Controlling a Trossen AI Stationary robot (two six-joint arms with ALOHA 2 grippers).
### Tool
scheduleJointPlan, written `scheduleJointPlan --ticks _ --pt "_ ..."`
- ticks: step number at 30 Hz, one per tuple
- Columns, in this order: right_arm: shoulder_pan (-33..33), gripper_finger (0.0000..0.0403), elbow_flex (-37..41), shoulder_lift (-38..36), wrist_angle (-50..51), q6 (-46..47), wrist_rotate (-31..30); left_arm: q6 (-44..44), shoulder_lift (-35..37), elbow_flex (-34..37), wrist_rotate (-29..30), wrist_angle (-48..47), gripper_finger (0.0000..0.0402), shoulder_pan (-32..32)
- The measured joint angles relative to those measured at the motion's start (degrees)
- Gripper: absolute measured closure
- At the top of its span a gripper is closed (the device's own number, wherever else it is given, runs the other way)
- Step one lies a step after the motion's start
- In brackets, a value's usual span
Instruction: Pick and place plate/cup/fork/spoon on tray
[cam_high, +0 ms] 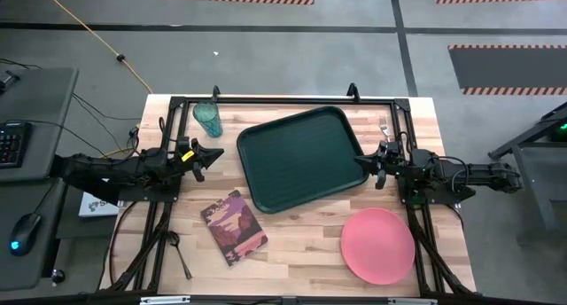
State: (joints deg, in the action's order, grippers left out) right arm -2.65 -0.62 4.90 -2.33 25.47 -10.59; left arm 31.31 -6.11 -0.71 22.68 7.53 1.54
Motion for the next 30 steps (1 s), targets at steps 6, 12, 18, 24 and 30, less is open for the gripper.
scheduleJointPlan --ticks 6,12,18,24,30 --pt "0.0 0.0402 0.0 0.0 0.0 0.0 0.0 0.0 0.0 0.0 0.0 0.0 0.0401 0.0" --pt "0.0 0.0402 0.0 0.0 0.0 0.0 0.0 0.0 0.0 0.0 0.0 0.0 0.0401 0.0" --pt "0.0 0.0402 0.0 0.0 0.0 0.0 0.0 0.0 0.0 0.0 0.0 0.0 0.0401 0.0" --pt "0.0 0.0402 0.0 0.0 0.0 0.0 0.0 0.0 0.0 0.0 0.0 0.0 0.0401 0.0" --pt "0.0 0.0402 0.0 0.0 0.0 0.0 0.0 1.1 0.0 0.0 3.1 2.0 0.0401 0.0"
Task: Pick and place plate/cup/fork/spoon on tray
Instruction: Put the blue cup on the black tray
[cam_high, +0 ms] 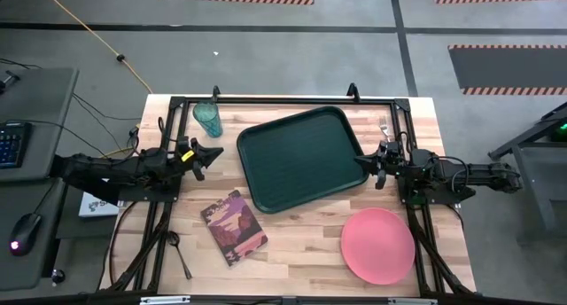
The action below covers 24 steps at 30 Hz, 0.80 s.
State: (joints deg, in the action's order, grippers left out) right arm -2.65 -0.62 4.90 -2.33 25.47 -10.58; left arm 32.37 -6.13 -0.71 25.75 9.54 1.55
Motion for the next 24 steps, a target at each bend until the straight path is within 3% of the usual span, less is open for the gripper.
scheduleJointPlan --ticks 6,11,18,21,24 --pt "0.0 0.0402 0.0 0.0 0.0 0.0 0.0 10.0 0.1 0.0 9.7 6.7 0.0401 0.0" --pt "0.0 0.0402 0.0 0.0 0.0 0.0 0.0 15.5 0.1 0.0 10.9 7.6 0.0401 0.0" --pt "0.0 0.0402 0.0 0.0 0.0 0.0 0.0 17.2 -1.5 -0.8 19.9 17.5 0.0401 -2.4" --pt "0.0 0.0402 0.0 0.0 0.0 0.0 0.0 12.0 -5.2 -4.4 17.8 22.3 0.0401 -5.3" --pt "0.0 0.0402 0.0 0.0 0.0 0.0 0.0 10.3 -13.1 -11.0 14.0 20.4 0.0400 -8.0"
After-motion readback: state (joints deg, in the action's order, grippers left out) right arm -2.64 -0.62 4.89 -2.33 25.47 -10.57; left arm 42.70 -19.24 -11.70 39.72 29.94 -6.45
